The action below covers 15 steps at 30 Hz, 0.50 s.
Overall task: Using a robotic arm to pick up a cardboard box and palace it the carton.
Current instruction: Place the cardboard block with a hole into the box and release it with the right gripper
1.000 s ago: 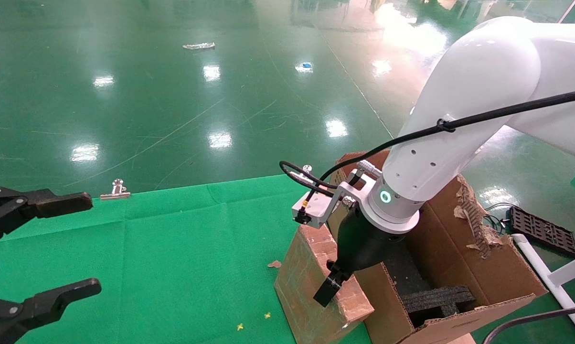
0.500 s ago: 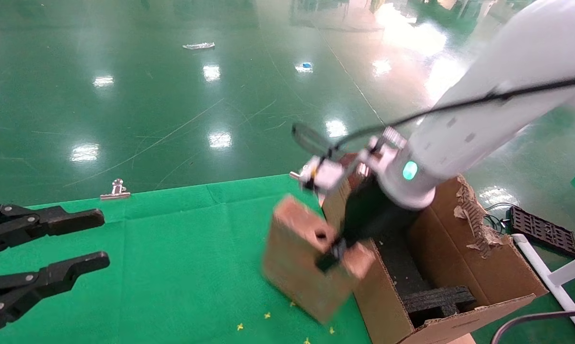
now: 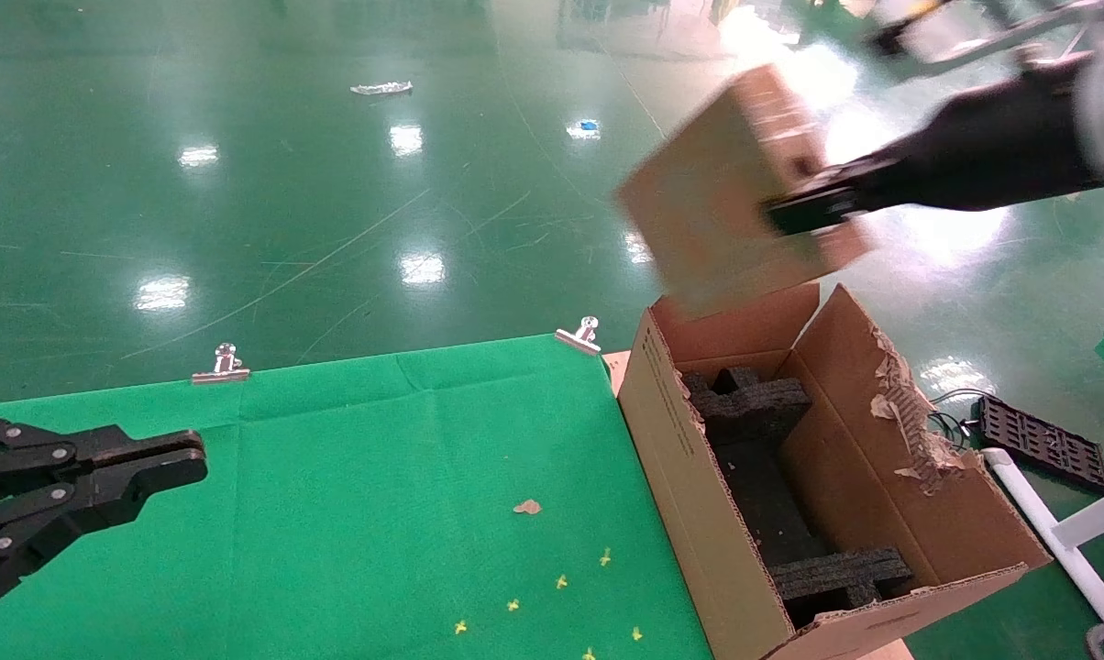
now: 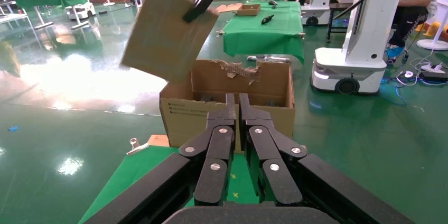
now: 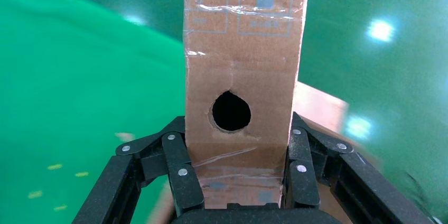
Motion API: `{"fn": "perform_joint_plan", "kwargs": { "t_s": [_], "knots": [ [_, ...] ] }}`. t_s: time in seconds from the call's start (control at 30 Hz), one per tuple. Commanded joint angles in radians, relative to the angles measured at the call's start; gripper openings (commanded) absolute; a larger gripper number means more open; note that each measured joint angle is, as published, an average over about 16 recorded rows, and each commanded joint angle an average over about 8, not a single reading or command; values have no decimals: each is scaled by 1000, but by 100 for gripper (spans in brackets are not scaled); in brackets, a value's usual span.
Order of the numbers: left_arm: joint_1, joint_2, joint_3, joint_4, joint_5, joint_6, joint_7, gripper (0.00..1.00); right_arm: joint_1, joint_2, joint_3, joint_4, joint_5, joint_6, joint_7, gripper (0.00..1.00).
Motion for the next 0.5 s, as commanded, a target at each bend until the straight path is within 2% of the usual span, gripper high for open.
{"fn": "perform_joint_plan", "kwargs": {
  "t_s": [0.03,0.13,0.37,0.4,0.5],
  "knots": [
    [0,0,0,0,0,0,0,0,31,31,1,-38,-40,-11,-6,0],
    [0,0,0,0,0,0,0,2,29,44,-24,-100,-81,-51,8,0],
    [0,0,1,0,0,0,0,89,-52,18,-84,-252,-103,-108,53,0],
    [0,0,1,0,0,0,0,99,-68,9,-91,-274,-101,-109,58,0],
    [0,0,1,0,0,0,0,100,-115,-23,-110,-341,-102,-106,70,0]
  ]
}}
